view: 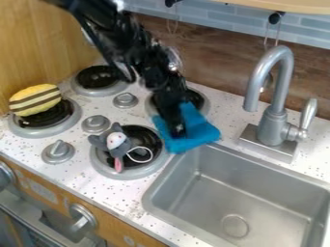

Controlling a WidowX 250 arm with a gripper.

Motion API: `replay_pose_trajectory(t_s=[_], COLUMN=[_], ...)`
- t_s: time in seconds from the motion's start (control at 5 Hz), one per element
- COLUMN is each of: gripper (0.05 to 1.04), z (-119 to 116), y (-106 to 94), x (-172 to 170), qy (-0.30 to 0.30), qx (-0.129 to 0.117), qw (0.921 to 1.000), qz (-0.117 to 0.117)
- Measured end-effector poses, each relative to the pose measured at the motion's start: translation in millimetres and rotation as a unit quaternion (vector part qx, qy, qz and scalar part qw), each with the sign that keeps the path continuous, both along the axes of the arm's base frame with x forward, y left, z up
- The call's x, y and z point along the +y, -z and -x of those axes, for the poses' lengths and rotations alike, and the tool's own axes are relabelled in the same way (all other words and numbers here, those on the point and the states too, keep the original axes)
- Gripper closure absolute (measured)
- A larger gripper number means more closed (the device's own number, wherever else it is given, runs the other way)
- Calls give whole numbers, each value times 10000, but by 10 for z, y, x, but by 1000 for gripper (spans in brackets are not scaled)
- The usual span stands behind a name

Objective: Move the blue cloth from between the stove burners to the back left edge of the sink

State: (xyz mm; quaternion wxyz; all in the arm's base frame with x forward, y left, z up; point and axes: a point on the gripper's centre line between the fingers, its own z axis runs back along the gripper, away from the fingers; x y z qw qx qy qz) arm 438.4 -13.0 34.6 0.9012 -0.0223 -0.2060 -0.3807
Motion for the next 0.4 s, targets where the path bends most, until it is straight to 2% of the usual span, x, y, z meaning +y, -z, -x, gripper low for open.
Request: replay_pose_trajectory(t_s=[0.2, 0.4], gripper=[83, 83], z=[35, 167], y=[-498, -836], x=[90, 145], qy=[-31, 216], qx=[-626, -1046], qw=[9975, 9941], qz=[-340, -183])
